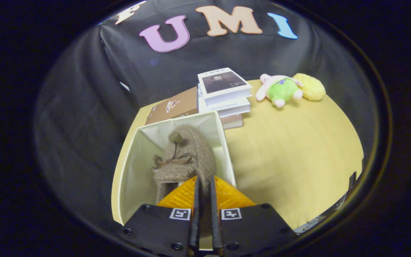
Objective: Open the storage box then place both shoes into the box .Put the left shoe in first, then the right shoe, with the right side of both shoes facing outward in a uniform manner.
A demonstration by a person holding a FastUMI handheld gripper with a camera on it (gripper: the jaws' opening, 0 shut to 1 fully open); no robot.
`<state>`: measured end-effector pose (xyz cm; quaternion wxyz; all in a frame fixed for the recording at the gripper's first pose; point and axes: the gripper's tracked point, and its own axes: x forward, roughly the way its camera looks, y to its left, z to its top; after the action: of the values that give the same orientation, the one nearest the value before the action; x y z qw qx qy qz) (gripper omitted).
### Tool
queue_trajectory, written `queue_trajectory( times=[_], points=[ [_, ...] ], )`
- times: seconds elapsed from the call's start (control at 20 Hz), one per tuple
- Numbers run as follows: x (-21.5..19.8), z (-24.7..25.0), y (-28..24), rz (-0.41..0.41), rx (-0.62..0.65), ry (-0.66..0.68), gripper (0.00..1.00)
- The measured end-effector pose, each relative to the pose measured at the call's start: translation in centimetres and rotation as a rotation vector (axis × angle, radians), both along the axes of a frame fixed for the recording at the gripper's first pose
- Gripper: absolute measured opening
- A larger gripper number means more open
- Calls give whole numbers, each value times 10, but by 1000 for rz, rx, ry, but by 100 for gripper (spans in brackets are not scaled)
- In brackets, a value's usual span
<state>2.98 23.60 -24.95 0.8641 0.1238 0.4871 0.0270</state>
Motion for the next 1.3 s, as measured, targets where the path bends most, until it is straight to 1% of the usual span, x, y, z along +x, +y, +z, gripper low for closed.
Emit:
queue_trajectory(
  times=[0.2,0.3,0.5,0.65,0.75,0.85,0.9,1.1,1.3],
  points=[
    [0,23,7,64,24,-70,54],
    [-3,38,17,119,53,-114,70],
    [-6,67,12,223,42,-255,100],
    [-4,91,-3,260,30,-387,100],
    [-1,107,-22,260,13,-472,100],
    [3,126,-48,236,-8,-549,100],
    [-1,126,-63,220,-14,-577,100],
    [-3,152,-119,171,-41,-688,100],
    [-11,167,-171,127,-64,-748,100]
  ],
)
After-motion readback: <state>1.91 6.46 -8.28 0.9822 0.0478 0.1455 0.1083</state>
